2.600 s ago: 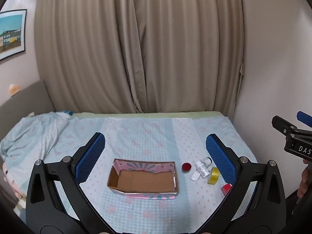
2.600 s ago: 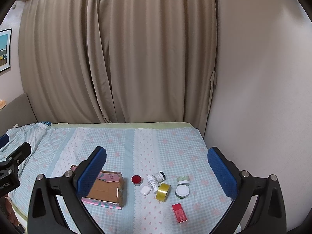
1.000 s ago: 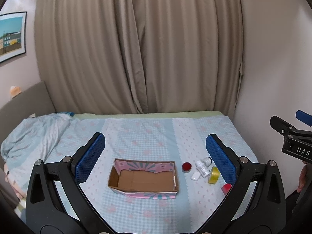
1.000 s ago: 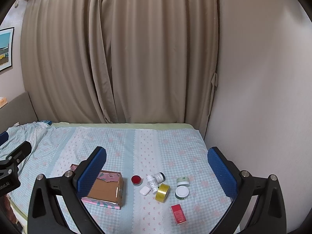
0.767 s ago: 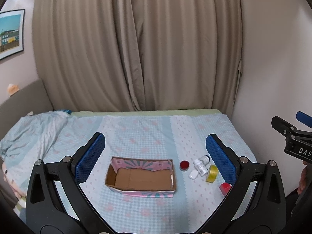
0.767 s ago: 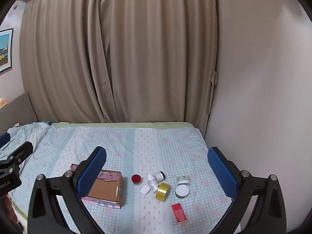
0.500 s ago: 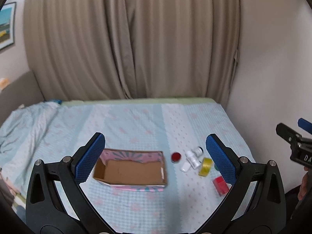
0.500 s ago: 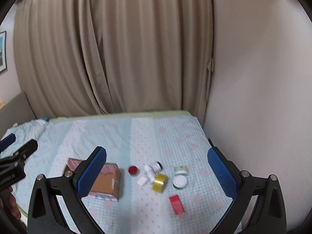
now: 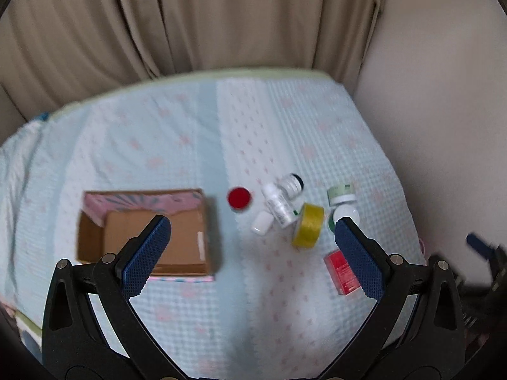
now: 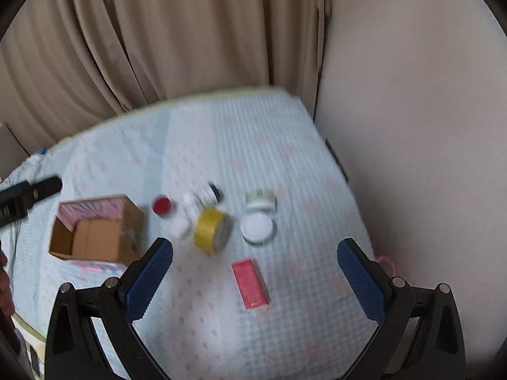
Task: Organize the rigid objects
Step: 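Grasp the white pill bottle with the left tool while the right tool grasps the red box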
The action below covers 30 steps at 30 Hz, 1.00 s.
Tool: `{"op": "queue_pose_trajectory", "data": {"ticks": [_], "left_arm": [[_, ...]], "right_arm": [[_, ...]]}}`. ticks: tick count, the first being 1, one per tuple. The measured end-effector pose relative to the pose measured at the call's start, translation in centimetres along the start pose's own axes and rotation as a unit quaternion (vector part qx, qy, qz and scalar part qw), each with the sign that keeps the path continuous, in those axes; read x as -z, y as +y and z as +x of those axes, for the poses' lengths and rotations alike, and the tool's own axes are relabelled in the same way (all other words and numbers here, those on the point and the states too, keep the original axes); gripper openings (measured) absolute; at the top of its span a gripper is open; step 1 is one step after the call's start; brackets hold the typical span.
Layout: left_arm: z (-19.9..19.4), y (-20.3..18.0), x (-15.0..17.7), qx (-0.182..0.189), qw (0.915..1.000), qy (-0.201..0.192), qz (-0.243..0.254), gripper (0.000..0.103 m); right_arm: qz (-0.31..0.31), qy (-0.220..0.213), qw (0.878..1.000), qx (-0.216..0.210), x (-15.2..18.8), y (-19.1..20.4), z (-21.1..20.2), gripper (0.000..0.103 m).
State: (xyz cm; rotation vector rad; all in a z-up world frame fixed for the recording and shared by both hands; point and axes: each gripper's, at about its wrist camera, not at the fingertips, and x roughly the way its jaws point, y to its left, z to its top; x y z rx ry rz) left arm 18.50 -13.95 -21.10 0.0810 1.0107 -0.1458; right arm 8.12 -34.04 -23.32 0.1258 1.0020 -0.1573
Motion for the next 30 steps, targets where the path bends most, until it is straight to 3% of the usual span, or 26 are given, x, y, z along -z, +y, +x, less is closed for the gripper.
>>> {"op": "queue_pose_trajectory", "data": {"ticks": [8,16,24,28,30], "left_arm": [[14.4,-1.9,-2.4,0.036,0.9915,0.120,-0.032,0.102],[27.1,-3.4,-2.3,0.036,0.9709,0.233,-0.042,0.096],[34.2,-4.6,-0.8,0.022,0.9524,0.301,-0.041,0.086],[35.8,-4.9,-0.3,0.023,0.9490,0.312,-0.043,0.083],[36.5,-5.1,0.0,0.024,0.9463,0.320,-0.043,0.070]], "right_arm": [[-0.021,0.111,0.993,0.015,3.3,-0.6,10.7,0.103],[-0.080,0.195,0.977,0.026,6.6,1.0,19.7,0.103],[-0.129,0.264,0.956,0.022,8.7,2.6,26.5,0.085],[-0.132,0.285,0.949,0.022,9.3,2.6,28.4,0.078],[-0.137,0.298,0.944,0.027,9.9,2.8,29.3,0.067]]}}
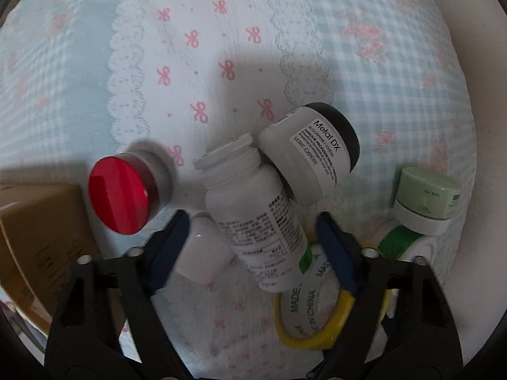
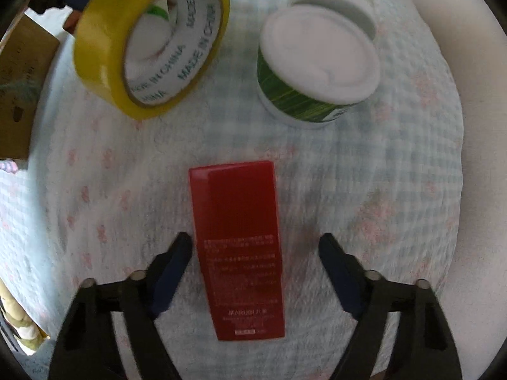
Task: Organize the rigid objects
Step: 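Grasp the white pill bottle with the left tool while the right tool grasps the red box, then carry the white pill bottle and red box over the cardboard box with both tools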
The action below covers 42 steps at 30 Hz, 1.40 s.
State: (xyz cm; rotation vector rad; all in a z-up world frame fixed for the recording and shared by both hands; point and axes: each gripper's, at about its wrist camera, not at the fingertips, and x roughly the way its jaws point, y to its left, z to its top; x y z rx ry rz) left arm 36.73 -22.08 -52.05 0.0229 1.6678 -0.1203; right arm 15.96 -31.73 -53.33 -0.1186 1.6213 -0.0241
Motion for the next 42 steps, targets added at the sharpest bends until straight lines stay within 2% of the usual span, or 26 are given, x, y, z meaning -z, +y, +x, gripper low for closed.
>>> {"op": "queue_pose_trajectory", "data": {"ticks": [4,7,9,14,18,26,31,36,42], "left_arm": [[1.7,0.1,-0.1,-0.002,0.9999,0.006,-0.008,0.065],[2.2,0.0,-0.6,0.006,0.9999,0.006,-0.011,0.059],[2.6,0.1,-0.6,0.010,0.9998,0.005,-0.014,0.058],[2.0,0.7,-0.3,0.020,0.9997,-0.003,-0.015,0.057],[0.8,1.1,0.6,0.032,0.9993,-0.015,-0.017,0.053],[-2.8,2.6,3.2,0.044,0.9979,-0.045,-0.013,0.049],[-6.3,3.8,5.8,0.046,0.9958,-0.079,-0.008,0.048],[-11.7,4.0,8.0,0.056,0.9912,-0.119,-0.008,0.048],[-18.8,5.3,12.2,0.070,0.9801,-0.185,-0.014,0.048]], "right_arm": [[-0.007,0.001,1.000,0.004,0.2,0.4,0.6,0.057],[-0.021,0.004,1.000,-0.006,0.2,0.6,-0.2,0.040],[-0.026,0.006,1.000,0.004,0.2,1.2,-0.2,0.039],[-0.011,0.007,1.000,-0.001,0.6,1.6,-0.1,0.038],[0.007,0.004,1.000,-0.010,0.1,-0.5,-1.8,0.038],[0.047,-0.033,0.998,-0.018,0.4,-2.0,-5.1,0.038],[0.073,-0.065,0.995,-0.020,1.2,-2.6,-8.1,0.038],[0.098,-0.102,0.989,-0.032,2.8,-3.1,-12.0,0.038],[0.094,-0.162,0.982,-0.032,3.6,-2.9,-18.8,0.038]]}}
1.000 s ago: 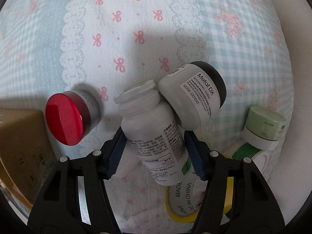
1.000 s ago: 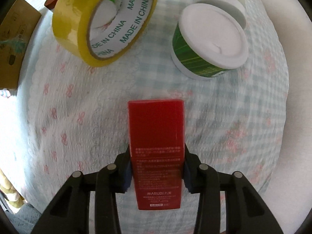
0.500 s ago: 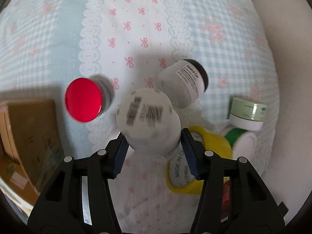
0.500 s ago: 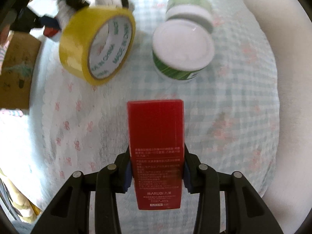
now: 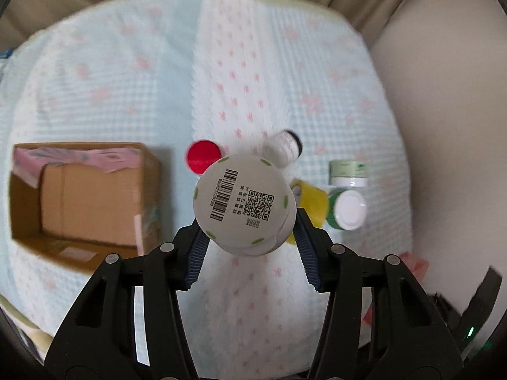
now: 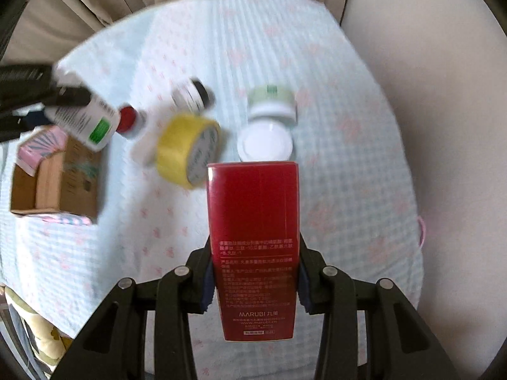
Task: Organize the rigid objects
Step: 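Carry the white pill bottle and red box over the cardboard box with both tools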
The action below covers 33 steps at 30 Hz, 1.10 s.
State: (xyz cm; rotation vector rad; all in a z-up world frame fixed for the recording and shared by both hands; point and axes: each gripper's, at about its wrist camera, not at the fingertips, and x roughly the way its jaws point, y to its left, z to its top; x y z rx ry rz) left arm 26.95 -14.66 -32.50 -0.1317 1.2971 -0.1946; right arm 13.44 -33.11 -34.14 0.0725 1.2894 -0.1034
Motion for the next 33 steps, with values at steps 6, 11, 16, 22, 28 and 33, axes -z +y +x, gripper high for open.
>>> {"op": "queue_pose_trajectory", "data": {"ticks": [6,11,16,22,28,33], "left_arm": [[-8.8,2.8,2.0,0.004,0.9981,-0.057,-0.022,0.047],[-13.8,7.2,3.6,-0.012,0.9950,-0.092,-0.037,0.047],[-17.3,13.0,5.5,-0.016,0.9921,-0.112,-0.053,0.047],[-19.0,20.4,6.3,-0.015,0.9927,-0.111,-0.044,0.047],[-19.1,27.9,6.0,-0.006,0.9961,-0.086,-0.019,0.047],[-17.1,32.8,4.5,-0.002,0.9984,-0.053,0.020,0.047]], "right_arm": [[-0.010,-0.048,0.998,-0.029,-1.0,1.1,-5.3,0.038],[-0.022,-0.077,0.995,-0.059,-1.2,3.8,-8.7,0.038],[-0.044,-0.096,0.991,-0.084,-1.6,9.2,-11.3,0.038],[-0.054,-0.109,0.987,-0.106,-1.6,17.3,-13.1,0.038],[-0.029,-0.093,0.987,-0.124,-1.9,25.0,-12.3,0.038],[0.011,-0.074,0.988,-0.134,-2.5,30.7,-10.3,0.038]]}}
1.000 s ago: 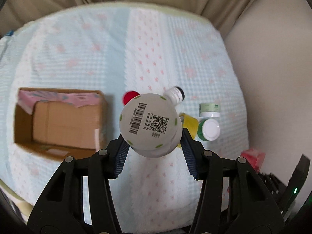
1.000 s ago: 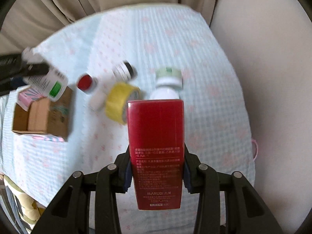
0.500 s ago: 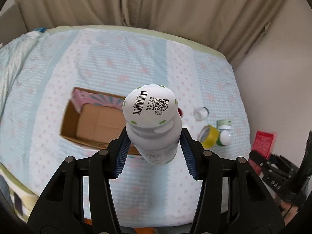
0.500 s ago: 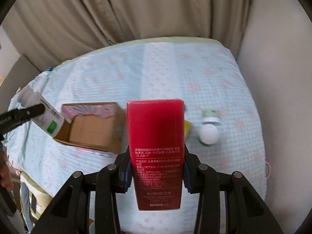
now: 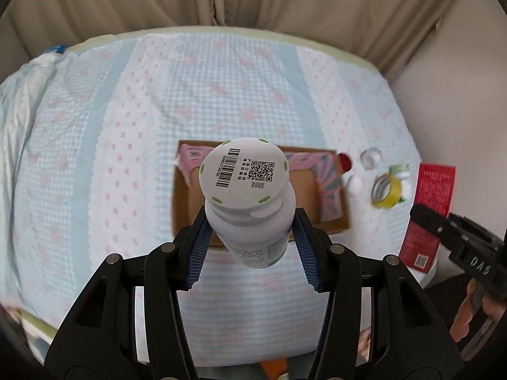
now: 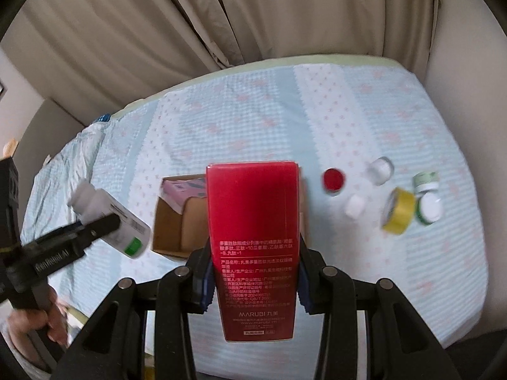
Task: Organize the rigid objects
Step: 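Carry the white pill bottle and red box over the cardboard box with both tools, then open both tools to drop the bottle and red box into the box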
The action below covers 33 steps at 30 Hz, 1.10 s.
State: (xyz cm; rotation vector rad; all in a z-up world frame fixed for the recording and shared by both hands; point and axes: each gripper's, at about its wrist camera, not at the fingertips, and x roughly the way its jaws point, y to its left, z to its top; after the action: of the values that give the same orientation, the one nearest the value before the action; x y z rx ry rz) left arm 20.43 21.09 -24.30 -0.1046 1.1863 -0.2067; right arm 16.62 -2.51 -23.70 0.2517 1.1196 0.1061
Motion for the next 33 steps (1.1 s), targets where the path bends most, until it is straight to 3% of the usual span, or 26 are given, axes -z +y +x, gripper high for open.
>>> {"op": "queue_pose_trajectory", "data": {"ticks": [6,11,22,28,29,31,32,33], "left_arm": [[4.7,3.3,-1.8,-0.007,0.9973,0.049,0.054,0.047],[9.1,4.4,-3.0,-0.005,0.9932,0.086,0.079,0.047],[19.4,2.6,-3.3,-0.012,0.9737,0.181,0.138,0.047],[22.0,1.2,-3.6,-0.015,0.9655,0.197,0.170,0.047],[22.0,0.9,-3.7,-0.016,0.9648,0.195,0.176,0.049],[21.9,0.3,-4.1,-0.012,0.9632,0.193,0.187,0.089],[21.7,0.2,-4.2,-0.014,0.9631,0.190,0.190,0.102],[21.6,0.3,-4.3,-0.016,0.9628,0.188,0.193,0.103]], "right_arm": [[0.045,0.022,0.999,-0.003,-0.7,3.2,4.8,0.038],[0.078,0.045,0.996,0.005,-1.8,2.9,9.2,0.038],[0.111,0.115,0.987,0.033,-1.3,-0.4,19.6,0.038],[0.128,0.140,0.981,0.023,-1.3,-1.9,22.2,0.038],[0.129,0.141,0.981,0.015,-1.4,-2.0,22.6,0.039],[0.129,0.141,0.981,0.009,-1.7,-2.0,22.9,0.040],[0.130,0.140,0.981,0.009,-1.9,-2.1,23.0,0.051],[0.130,0.136,0.982,0.011,-2.0,-2.2,23.0,0.079]]}}
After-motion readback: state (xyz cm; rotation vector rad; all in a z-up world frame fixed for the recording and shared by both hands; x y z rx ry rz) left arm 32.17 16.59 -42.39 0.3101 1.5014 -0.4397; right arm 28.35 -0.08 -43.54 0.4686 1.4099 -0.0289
